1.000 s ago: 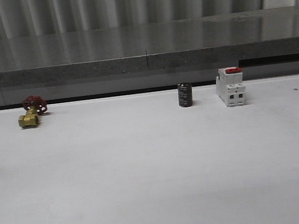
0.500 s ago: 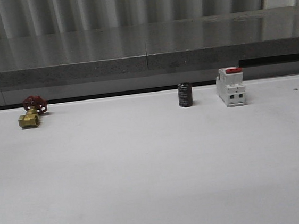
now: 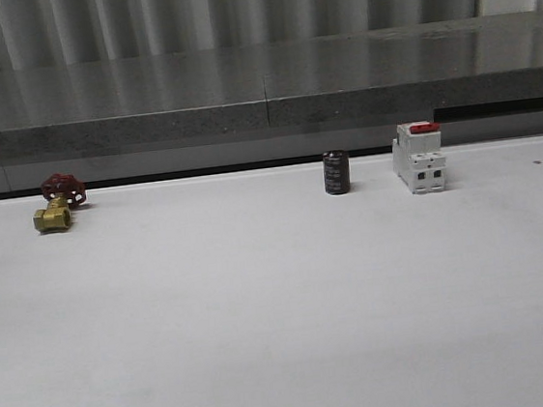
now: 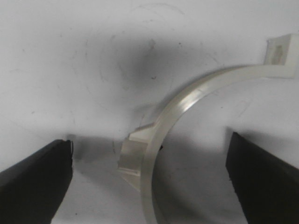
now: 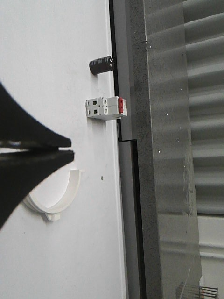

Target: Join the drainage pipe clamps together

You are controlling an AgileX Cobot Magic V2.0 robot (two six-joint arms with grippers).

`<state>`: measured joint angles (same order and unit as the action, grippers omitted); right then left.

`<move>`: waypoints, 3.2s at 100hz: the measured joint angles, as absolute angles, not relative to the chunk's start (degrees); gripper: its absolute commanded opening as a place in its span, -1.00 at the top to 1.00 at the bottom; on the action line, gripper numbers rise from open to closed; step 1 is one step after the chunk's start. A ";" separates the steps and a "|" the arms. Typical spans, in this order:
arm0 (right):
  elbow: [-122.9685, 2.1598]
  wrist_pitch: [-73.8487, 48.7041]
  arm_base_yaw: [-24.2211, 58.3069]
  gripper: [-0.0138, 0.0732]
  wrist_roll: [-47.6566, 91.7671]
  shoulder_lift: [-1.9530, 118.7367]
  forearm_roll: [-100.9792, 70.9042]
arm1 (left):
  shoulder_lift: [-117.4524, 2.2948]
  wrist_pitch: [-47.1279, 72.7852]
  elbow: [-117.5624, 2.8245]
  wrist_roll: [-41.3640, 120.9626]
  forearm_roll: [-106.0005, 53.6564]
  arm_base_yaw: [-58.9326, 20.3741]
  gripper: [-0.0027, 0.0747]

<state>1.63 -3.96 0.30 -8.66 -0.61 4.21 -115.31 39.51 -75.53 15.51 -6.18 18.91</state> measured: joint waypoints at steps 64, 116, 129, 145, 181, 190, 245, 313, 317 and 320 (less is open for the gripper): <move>1.63 -3.96 0.30 0.84 -8.66 -0.61 4.21 | -115.56 38.92 -75.53 15.74 -5.44 18.91 0.97; 1.63 -3.96 0.30 0.84 -8.66 -0.61 4.21 | -105.65 46.61 -74.11 4.34 -9.62 -0.51 0.97; 1.63 -3.96 0.30 0.84 -8.66 -0.61 4.21 | -105.65 45.96 -74.01 0.00 -9.72 -8.34 0.97; 1.63 -3.96 0.30 0.84 -8.66 -0.61 4.21 | -106.61 43.68 -74.01 -5.78 -9.03 -16.45 0.97; 1.63 -3.96 0.30 0.84 -8.66 -0.61 4.21 | -112.47 39.52 -75.69 -16.28 -4.55 -24.89 0.96; 1.63 -3.96 0.30 0.84 -8.66 -0.61 4.21 | -113.58 39.52 -76.01 -16.64 -4.31 -24.89 0.96; 1.63 -3.96 0.30 0.84 -8.66 -0.61 4.21 | -115.56 39.53 -76.53 -17.08 -4.16 -24.89 -0.05; 1.63 -3.96 0.30 0.84 -8.66 -0.61 4.21 | -100.92 37.53 -73.54 -7.03 -4.16 -21.03 -0.50; 1.63 -3.96 0.30 0.84 -8.66 -0.61 4.21 | -98.84 37.12 -72.51 -6.21 -4.16 -19.38 -0.50; 1.63 -3.96 0.30 0.84 -8.66 -0.61 4.21 | -96.62 36.85 -71.34 -5.71 -4.16 -18.15 -0.50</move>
